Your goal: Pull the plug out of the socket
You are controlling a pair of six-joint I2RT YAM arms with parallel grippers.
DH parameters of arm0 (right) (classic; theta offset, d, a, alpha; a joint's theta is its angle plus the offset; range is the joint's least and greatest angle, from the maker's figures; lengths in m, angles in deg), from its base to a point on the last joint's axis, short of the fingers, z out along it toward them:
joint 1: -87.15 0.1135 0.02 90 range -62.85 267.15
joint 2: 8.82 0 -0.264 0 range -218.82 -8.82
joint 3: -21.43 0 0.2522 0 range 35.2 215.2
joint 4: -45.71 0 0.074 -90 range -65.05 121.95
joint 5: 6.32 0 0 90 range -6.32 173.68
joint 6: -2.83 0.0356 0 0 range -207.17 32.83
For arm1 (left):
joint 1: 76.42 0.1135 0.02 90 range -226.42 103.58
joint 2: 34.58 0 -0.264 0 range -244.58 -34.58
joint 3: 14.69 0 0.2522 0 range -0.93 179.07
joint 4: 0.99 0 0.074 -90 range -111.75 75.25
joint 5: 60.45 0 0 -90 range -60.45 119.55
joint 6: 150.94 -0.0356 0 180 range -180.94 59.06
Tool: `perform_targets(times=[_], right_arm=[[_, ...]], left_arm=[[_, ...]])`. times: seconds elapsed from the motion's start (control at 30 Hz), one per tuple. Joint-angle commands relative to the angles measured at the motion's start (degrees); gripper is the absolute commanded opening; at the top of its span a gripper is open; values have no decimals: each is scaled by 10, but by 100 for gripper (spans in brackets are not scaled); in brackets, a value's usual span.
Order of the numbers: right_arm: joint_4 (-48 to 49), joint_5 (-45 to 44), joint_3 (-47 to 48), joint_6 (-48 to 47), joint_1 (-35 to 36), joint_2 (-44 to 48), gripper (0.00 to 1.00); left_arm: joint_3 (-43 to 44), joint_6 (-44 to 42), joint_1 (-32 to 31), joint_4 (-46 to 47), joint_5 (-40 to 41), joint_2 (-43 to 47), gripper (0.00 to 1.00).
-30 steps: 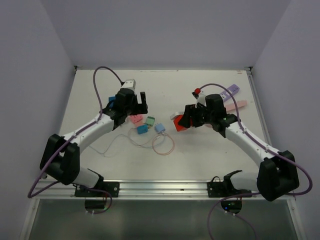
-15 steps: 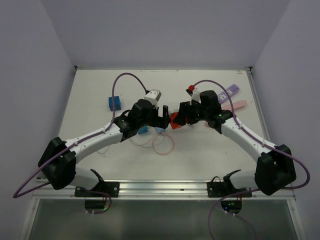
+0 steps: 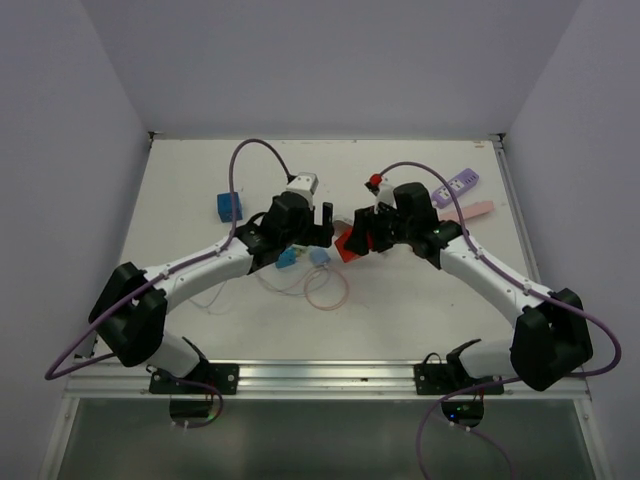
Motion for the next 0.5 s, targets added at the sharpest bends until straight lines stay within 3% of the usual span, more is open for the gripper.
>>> perform_targets(times=[0.0,0.47], right_arm=[[7,36,2,-18,13,31,0],[35,45,-16,-5,23,42,0]], left_arm=[[27,1,27,24,2,-7,98],[17,68,76,39,-86,-2,100]])
